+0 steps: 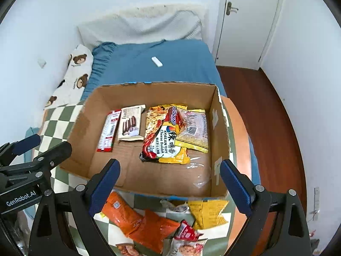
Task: Organize snacks
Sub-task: 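Grasp an orange chip bag with the left tool while the right tool grasps another orange bag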
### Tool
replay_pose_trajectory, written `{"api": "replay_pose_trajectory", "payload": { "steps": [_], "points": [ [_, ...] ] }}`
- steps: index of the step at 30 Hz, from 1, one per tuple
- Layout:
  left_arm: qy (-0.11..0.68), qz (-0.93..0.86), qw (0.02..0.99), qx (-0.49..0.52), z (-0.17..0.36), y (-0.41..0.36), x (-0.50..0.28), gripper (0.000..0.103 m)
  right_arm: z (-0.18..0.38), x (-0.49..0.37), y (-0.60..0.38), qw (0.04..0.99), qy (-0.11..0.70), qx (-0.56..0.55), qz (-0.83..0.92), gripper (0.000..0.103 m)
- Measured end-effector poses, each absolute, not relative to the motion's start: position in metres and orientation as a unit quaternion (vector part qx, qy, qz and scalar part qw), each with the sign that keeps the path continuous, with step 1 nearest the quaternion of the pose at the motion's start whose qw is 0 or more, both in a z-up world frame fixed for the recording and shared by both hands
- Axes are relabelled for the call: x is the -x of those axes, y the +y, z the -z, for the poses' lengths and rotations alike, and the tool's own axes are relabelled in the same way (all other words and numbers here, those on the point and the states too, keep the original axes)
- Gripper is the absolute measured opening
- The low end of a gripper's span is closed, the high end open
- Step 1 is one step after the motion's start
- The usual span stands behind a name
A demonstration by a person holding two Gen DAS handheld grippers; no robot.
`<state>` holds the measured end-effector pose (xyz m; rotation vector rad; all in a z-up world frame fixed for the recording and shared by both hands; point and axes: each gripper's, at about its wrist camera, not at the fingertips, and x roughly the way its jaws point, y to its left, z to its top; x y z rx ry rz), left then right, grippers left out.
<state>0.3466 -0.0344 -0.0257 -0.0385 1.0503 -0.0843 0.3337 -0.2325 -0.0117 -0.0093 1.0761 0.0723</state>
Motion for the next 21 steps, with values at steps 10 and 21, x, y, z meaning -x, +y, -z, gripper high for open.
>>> {"api": "replay_pose_trajectory", "payload": {
  "steps": [10,21],
  "points": [
    [0.475,0.037,0.879,0.030,0.006,-0.025,-0.302,0.090,-0.015,-0.281,-0.240,0.874,0.483,-0.039,-0.044,0.097],
    [0.592,0.035,0.803,0.065,0.105,-0.034,-0.268,0.090,0.085,-0.232,-0.296,0.810,0.569,-0.138,-0.024,0.067]
  ]
}}
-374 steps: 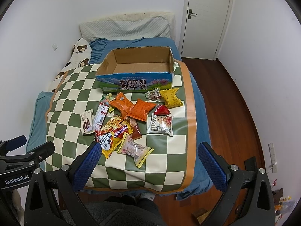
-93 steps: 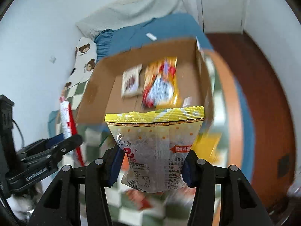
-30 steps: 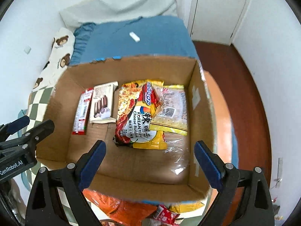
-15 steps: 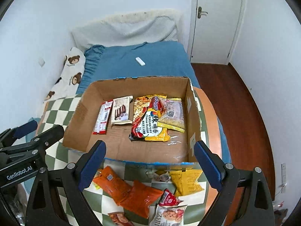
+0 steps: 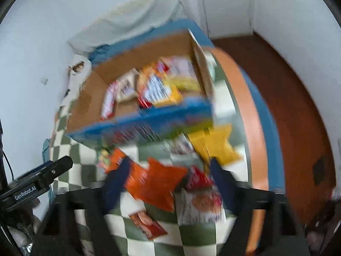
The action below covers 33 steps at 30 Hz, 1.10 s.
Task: Organize snacks
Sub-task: 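Grasp an orange chip bag with the left tool while the right tool grasps another orange bag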
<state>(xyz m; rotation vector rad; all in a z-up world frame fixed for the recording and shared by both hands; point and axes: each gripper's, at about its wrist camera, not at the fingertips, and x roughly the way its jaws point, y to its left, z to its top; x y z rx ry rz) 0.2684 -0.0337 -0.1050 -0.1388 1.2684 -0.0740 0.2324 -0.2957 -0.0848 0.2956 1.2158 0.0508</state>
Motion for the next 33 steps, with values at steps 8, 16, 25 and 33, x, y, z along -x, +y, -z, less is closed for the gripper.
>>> {"api": "replay_pose_trajectory", "payload": {
  "steps": [8,16,25,33],
  "points": [
    [0.705,0.019,0.688,0.170,0.216,-0.043,-0.290,0.089,0.156,-0.204,-0.318,0.767,0.609,-0.200,0.005,0.067],
    [0.716,-0.010,0.683,0.145,0.258,-0.057,-0.295,0.086,0.176,-0.206,-0.303,0.760,0.617,-0.206,0.004,0.067],
    [0.718,0.005,0.696,-0.005,0.256,-0.030,-0.255,0.086,0.205,-0.238,-0.250,0.743,0.644,-0.182,-0.030,0.067],
    [0.700,0.016,0.714,0.026,0.240,-0.028,-0.250,0.086,0.228,-0.242,-0.211,0.744,0.658,-0.102,-0.052,0.062]
  ]
}}
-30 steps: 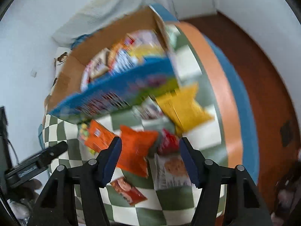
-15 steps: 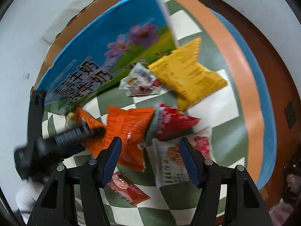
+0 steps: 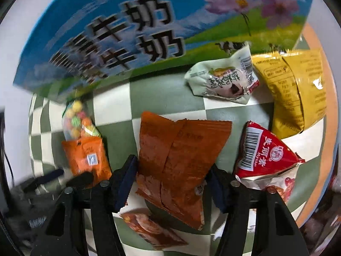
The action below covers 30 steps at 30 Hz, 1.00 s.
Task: Organize snacks
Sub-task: 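Grasp an orange chip bag with the left tool while the right tool grasps another orange bag, then lower both orange bags into the box and open both tools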
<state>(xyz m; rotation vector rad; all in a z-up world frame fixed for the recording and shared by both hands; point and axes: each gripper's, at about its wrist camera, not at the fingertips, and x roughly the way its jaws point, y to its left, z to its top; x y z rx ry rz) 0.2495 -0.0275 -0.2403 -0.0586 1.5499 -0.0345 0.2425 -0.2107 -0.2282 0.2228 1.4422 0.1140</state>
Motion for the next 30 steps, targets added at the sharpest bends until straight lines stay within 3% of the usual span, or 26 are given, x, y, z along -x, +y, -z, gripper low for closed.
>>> {"api": "replay_pose_trajectory", "payload": {
  "steps": [11,15,19,24,30],
  "points": [
    [0.728,0.012,0.684,0.030,0.279,-0.056,-0.240,0.086,0.235,-0.214,-0.202,0.743,0.663,-0.065,-0.066,0.064],
    [0.715,0.003,0.699,0.019,0.277,-0.046,-0.237,0.064,0.241,-0.218,-0.192,0.741,0.665,-0.068,-0.066,0.069],
    [0.706,-0.001,0.708,0.017,0.272,-0.045,-0.231,0.057,0.244,-0.220,-0.189,0.744,0.664,-0.053,-0.060,0.069],
    [0.696,0.001,0.718,0.020,0.255,-0.042,-0.219,0.053,0.235,-0.215,-0.189,0.759,0.646,-0.048,-0.068,0.052],
    [0.679,0.029,0.732,0.045,0.212,-0.032,-0.212,0.053,0.215,-0.203,-0.192,0.765,0.632,-0.079,-0.096,0.049]
  ]
}}
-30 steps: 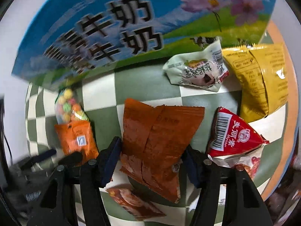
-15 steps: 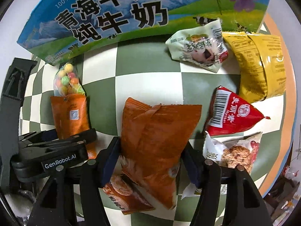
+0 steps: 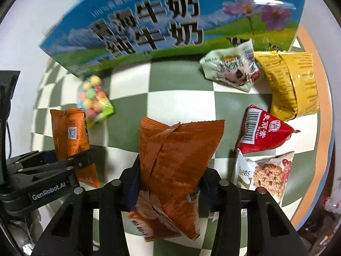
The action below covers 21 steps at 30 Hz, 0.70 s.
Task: Organize snacks
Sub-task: 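Lower both orange bags into the box and open both tools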
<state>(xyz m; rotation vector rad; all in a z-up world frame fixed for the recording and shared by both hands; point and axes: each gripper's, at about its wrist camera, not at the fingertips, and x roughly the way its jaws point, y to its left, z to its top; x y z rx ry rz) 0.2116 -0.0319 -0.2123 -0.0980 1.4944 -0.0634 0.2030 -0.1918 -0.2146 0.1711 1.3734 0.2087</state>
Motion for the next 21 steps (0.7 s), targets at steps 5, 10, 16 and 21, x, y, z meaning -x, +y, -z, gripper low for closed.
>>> {"api": "replay_pose_trajectory", "payload": {
  "steps": [5,10,16,21],
  "points": [
    [0.652,0.061,0.752,0.078,0.156,-0.031,-0.213,0.053,0.177,-0.203,-0.196,0.774,0.610,-0.110,-0.127,0.049],
    [0.617,0.094,0.776,0.096,0.095,-0.027,-0.251,0.053,0.120,-0.234,-0.203,0.794,0.571,-0.135,-0.158,0.049],
    [0.604,0.104,0.786,0.076,0.060,-0.027,-0.321,0.053,0.063,-0.290,-0.212,0.813,0.533,-0.139,-0.187,0.049],
    [0.634,0.086,0.765,0.069,0.081,-0.026,-0.394,0.053,0.059,-0.353,-0.208,0.813,0.536,-0.128,-0.186,0.049]
  ]
}}
